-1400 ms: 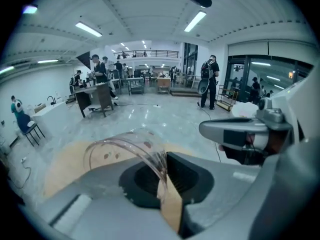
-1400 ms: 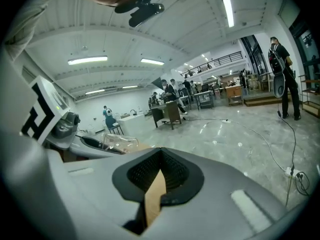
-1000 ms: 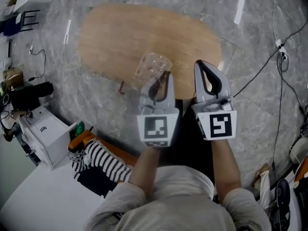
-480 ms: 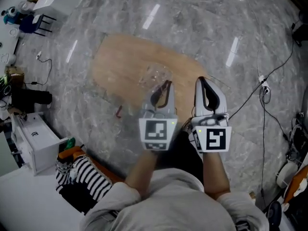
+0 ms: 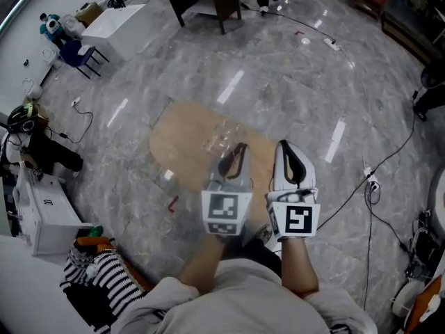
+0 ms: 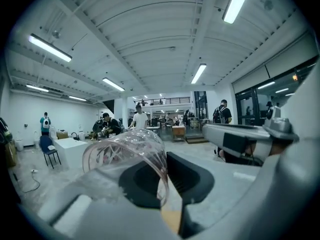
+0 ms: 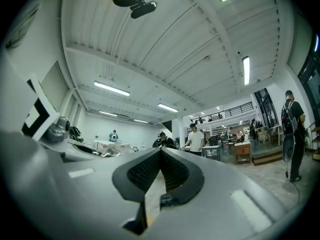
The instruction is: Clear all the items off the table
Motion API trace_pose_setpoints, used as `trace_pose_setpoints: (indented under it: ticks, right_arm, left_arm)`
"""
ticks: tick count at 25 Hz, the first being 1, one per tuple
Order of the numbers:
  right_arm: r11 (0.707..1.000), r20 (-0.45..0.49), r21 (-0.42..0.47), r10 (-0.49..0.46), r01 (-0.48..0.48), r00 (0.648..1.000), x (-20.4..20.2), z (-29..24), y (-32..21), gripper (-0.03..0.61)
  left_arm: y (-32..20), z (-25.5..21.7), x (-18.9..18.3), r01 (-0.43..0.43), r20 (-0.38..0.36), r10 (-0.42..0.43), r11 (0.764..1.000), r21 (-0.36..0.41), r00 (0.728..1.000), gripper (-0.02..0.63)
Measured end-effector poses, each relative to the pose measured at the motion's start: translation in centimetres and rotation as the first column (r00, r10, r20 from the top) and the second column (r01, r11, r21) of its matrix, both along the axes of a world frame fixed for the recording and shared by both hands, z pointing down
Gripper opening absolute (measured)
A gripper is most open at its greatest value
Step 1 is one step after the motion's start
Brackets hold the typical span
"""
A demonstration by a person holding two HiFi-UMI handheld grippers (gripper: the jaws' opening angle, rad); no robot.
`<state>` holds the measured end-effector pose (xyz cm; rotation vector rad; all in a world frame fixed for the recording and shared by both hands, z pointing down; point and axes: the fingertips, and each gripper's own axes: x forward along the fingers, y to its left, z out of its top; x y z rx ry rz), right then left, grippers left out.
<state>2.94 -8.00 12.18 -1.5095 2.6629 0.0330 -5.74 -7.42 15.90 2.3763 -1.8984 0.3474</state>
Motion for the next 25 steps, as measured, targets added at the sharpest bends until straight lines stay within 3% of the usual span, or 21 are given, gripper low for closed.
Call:
trace_pose_setpoints:
  ticks: [2, 5, 11, 20, 25]
  right_arm:
    - [1.000, -0.028, -0.006, -0.009, 0.009, 1.000, -0.2, -0.4, 0.3, 0.006]
    - [0.998, -0.020, 0.062, -0.026, 0.027, 0.999, -0.6, -2.1, 1.0, 0.006]
    - [0.994, -0.020, 0.110, 0.007, -0.005, 1.000, 1.2, -3.6, 1.6, 0.006]
    - [0.990, -0.024, 0.139, 0.015, -0.011, 1.000, 2.3, -4.3, 2.2, 0.006]
    - [0.994, -0.031, 0.106, 0.036, -0.032, 0.999, 2.4, -4.2, 2.2, 0.006]
  left_arm:
    - [0.1, -1.3, 0.6, -0.010, 0.004, 0.010, 1.000, 0.022, 1.000, 0.048]
    - [0.6, -2.4, 1.1, -0.024, 0.004, 0.024, 0.999, 0.041, 1.000, 0.048]
    - [1.1, -3.4, 2.7, -0.048, -0.004, 0.048, 0.996, 0.080, 0.999, 0.048]
    - [1.0, -3.4, 4.2, -0.080, -0.006, 0.080, 0.993, 0.083, 0.997, 0.048]
    - [1.2, -3.7, 4.7, -0.112, 0.000, 0.112, 0.990, 0.087, 0.994, 0.048]
